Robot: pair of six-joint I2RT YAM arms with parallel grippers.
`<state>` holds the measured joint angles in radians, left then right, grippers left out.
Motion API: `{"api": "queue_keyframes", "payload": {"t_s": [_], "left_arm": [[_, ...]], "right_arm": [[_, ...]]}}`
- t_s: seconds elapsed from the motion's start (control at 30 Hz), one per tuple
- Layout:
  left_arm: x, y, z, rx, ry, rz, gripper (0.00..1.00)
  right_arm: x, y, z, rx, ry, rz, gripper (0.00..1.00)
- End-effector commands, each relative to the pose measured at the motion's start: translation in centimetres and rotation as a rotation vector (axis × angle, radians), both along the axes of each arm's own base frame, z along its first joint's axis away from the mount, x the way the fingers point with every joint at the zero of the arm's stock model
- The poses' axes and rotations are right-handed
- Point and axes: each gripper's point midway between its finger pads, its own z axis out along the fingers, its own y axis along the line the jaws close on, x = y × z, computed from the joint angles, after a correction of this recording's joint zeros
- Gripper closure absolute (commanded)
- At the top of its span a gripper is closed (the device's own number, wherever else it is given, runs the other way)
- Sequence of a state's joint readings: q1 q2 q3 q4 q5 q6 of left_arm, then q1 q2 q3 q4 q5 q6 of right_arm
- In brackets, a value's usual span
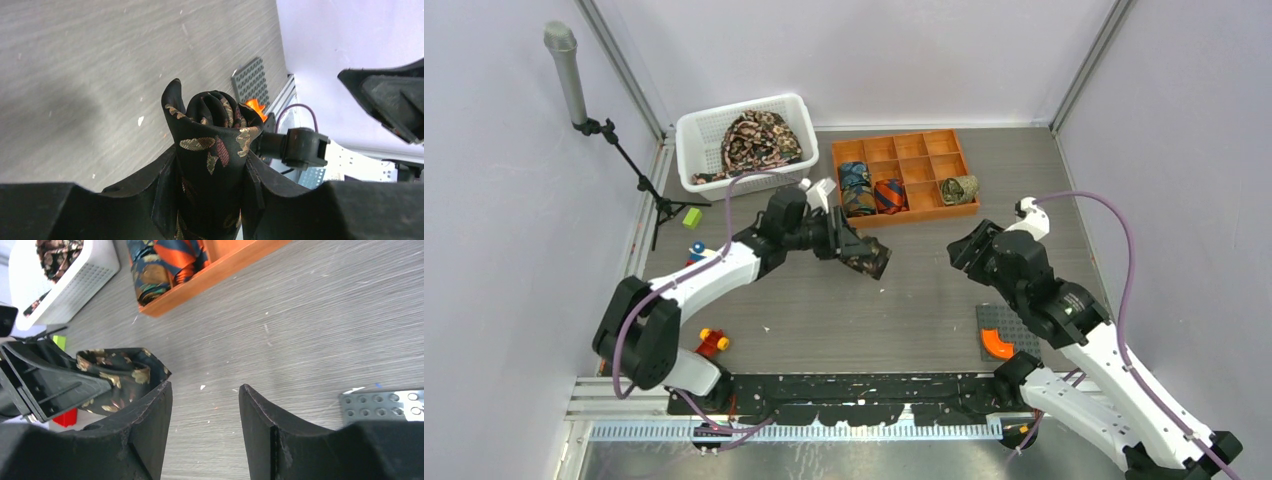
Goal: Roll the ties
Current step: Place the tie in the storage box.
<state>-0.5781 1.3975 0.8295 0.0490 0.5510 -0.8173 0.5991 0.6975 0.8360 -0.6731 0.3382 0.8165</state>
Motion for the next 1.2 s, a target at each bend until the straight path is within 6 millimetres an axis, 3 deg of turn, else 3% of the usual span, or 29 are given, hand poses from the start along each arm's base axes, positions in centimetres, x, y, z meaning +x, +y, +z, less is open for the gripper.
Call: {"api": "queue_keyframes", "payload": {"t_s": [0.0,0.03,0.17,0.47,0.7,0.87,0.9,1.17], "left_arm": [[2.5,-2.6,2.6,0.001,-0.050,-0.031,0.82],[3.4,-3.4,3.7,-0.005,-0.067,-0.034,0.83],[6.3,-5.7,5.2,0.001,-0.094,-0.044,0.83],[13.0,-10.0,3.3,0.075,-0.084,-0.041,0.84],[17.0,-13.1,2.9,0.087,-0.109,-0.036,0.86],[18.9,-14.4,1.8,0.141,-0.131,-0.034,0.86],[19.3,-14.4,0.7,0.177,-0.128,-0.028,0.86],[21.1,-15.2,-2.8,0.276,-0.169,-0.024,0.87]], "right_arm": [[-0.1,-3.3,1.8,-0.083,-0.047,-0.119,0.44],[-0.2,-3.5,1.9,-0.085,-0.050,-0.122,0.44],[-0.4,-4.0,2.4,-0.094,-0.055,-0.137,0.44],[-1.4,-6.1,3.0,-0.131,-0.065,-0.193,0.44],[-2.3,-7.0,2.4,-0.145,-0.051,-0.215,0.44],[-2.9,-7.3,1.8,-0.132,-0.043,-0.223,0.44],[-3.0,-7.4,1.8,-0.132,-0.042,-0.226,0.45],[-3.3,-7.6,1.2,-0.142,-0.024,-0.224,0.45]]}}
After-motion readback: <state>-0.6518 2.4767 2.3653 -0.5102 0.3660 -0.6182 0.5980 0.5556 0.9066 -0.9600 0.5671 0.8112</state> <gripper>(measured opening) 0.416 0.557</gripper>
